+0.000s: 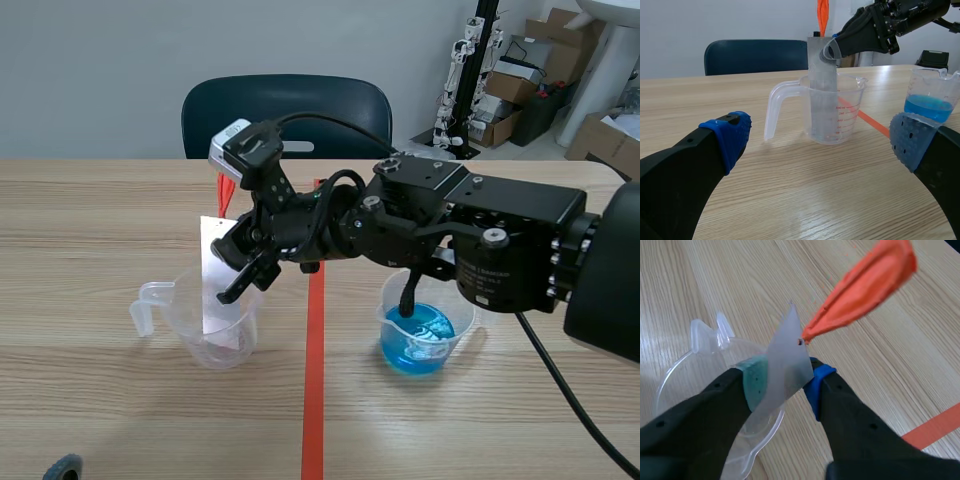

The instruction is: Do the redox reaction experiment. lift the metal plate out of the left beaker

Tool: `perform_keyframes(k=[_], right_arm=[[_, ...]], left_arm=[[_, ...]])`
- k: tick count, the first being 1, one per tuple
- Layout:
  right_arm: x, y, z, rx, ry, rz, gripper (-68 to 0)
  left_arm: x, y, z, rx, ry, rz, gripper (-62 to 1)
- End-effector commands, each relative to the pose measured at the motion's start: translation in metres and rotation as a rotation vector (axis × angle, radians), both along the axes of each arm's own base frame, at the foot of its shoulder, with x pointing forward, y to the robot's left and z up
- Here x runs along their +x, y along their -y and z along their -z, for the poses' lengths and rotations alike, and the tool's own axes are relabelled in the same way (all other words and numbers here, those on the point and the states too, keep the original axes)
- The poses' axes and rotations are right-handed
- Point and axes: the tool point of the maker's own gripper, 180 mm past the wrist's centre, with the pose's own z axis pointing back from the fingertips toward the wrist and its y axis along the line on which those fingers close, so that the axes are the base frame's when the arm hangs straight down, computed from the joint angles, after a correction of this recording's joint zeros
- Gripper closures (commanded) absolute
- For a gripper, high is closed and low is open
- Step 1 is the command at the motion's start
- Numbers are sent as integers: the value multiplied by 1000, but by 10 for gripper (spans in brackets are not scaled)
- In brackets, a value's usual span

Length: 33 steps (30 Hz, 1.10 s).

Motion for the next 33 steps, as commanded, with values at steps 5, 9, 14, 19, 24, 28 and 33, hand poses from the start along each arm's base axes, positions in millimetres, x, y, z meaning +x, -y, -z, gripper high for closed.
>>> perform_keyframes(k=[5, 9, 14, 19, 24, 28, 33], right_arm=[[11, -3, -20, 47, 45, 6, -354], [12, -4, -24, 68, 55, 5, -354], [12, -6, -28, 94, 67, 5, -354], [10, -7, -25, 93, 57, 4, -354], [10, -7, -26, 103, 44, 10, -354], [9, -6, -24, 106, 12, 20, -328], [9, -6, -23, 103, 10, 20, -143]], left_arm=[[2, -2, -6, -5, 26, -1, -582], [2, -2, -6, -5, 26, -1, -582], [2, -2, -6, -5, 26, -1, -582], [2, -2, -6, -5, 26, -1, -582], [2, -2, -6, -5, 26, -1, -582], [2, -2, -6, -5, 26, -1, -582], [2, -2, -5, -5, 25, -1, -582]])
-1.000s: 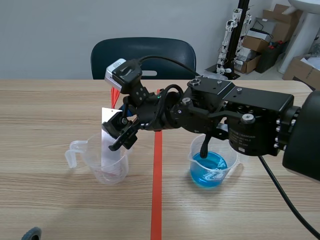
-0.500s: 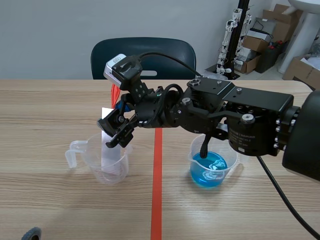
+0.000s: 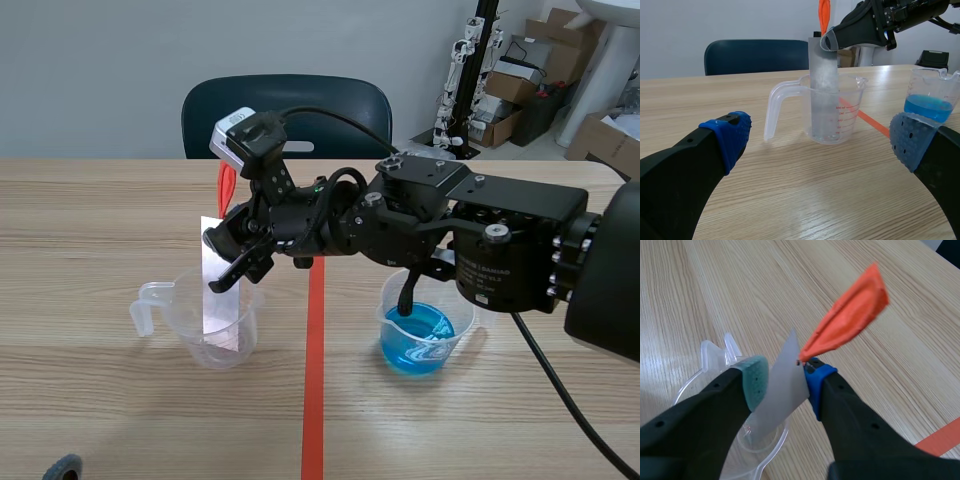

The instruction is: Do the redox reaction experiment. lift the metal plate out of the left beaker

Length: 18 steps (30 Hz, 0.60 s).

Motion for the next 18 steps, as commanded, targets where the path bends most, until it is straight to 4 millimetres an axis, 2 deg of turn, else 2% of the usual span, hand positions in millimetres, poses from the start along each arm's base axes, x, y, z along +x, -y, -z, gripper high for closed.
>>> perform_keyframes(k=[1, 5, 7, 18], right_arm=[[7, -2, -12, 22, 19, 6, -117], [7, -2, -12, 21, 19, 6, -56], [7, -1, -11, 19, 18, 5, -3], [-13, -9, -10, 17, 7, -121, -4]], left_arm=[[2, -2, -6, -5, 26, -1, -582], [2, -2, -6, -5, 26, -1, -582], [2, -2, -6, -5, 26, -1, -582], [2, -2, -5, -5, 25, -1, -582]])
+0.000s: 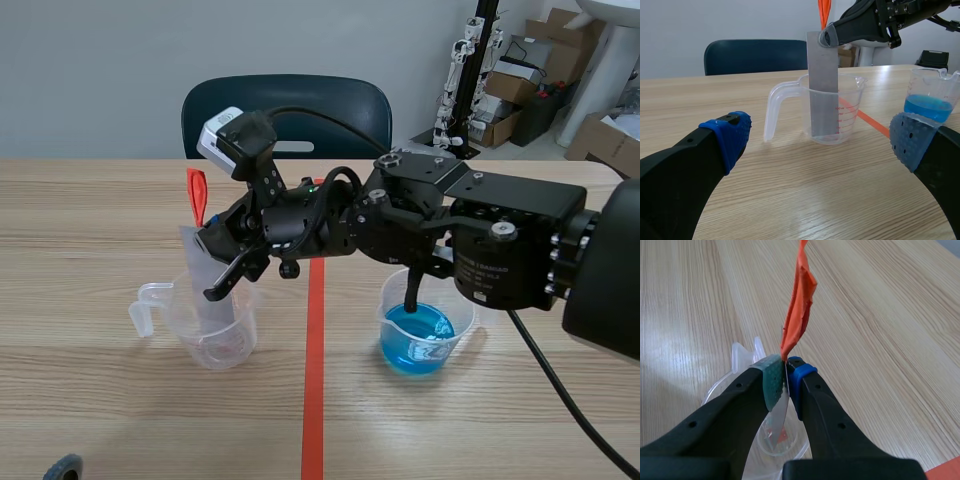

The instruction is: Do the redox reaction experiment. lift the metal plate out of the left beaker

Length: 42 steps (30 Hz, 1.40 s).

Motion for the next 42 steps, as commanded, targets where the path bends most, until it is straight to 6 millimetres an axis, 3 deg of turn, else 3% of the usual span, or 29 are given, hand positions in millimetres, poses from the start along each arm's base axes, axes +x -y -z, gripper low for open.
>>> perform_keyframes(k=[1, 10, 21, 33, 42], right_arm=[[3, 2, -6, -6, 17, -15, -4], [-16, 8, -13, 3, 44, -137, -5], [-21, 21, -33, 44, 127, -171, -5], [-32, 10, -52, 87, 159, -212, -5], [-38, 1, -79, 106, 214, -237, -5]], left_arm=[[2, -2, -5, -5, 25, -1, -582], [2, -2, -5, -5, 25, 0, -582], [2, -2, -5, -5, 24, 0, -582], [2, -2, -5, -4, 22, 0, -582], [2, -2, -5, -4, 22, 0, -582]])
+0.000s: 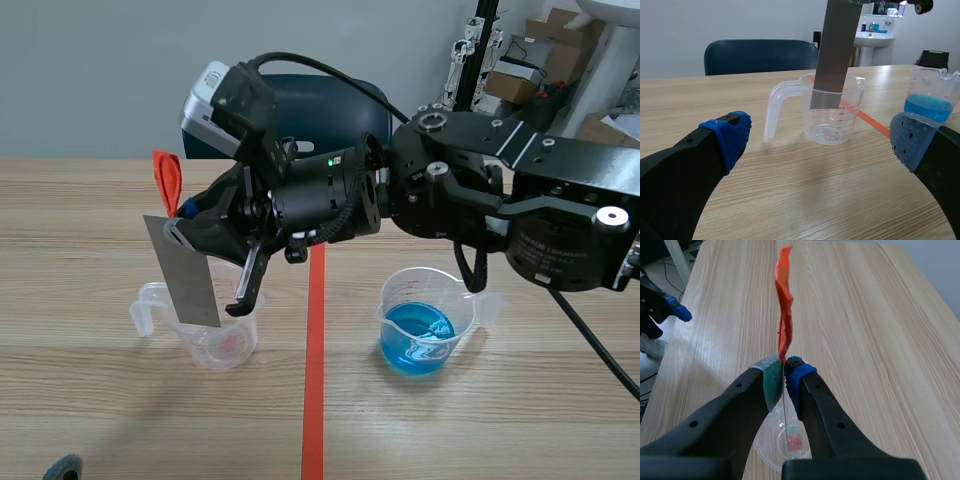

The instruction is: Do the redox reaction experiment. lift the metal plate out of the left beaker

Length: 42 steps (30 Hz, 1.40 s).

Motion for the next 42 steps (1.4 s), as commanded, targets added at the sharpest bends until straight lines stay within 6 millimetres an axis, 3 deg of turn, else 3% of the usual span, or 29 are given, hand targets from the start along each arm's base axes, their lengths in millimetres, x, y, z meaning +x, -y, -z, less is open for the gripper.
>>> perform_keyframes(k=[1, 10, 16, 25, 34, 42], right_arm=[[9, -2, -27, 53, 46, 15, -5], [29, 7, -79, 105, 30, 88, -5], [21, 8, -107, 136, -16, 73, -5], [14, 7, -116, 148, -64, 54, -5], [22, 11, -135, 153, -69, 61, -5], [24, 13, -135, 149, -66, 66, -5]], left_arm=[[2, -2, -5, -4, 22, 0, -582], [2, -2, -5, -4, 22, 0, -582], [2, -2, -5, -4, 22, 0, -582], [2, -2, -5, -4, 22, 0, -582], [2, -2, -5, -4, 22, -1, -582], [2, -2, -5, -4, 22, 0, -582]])
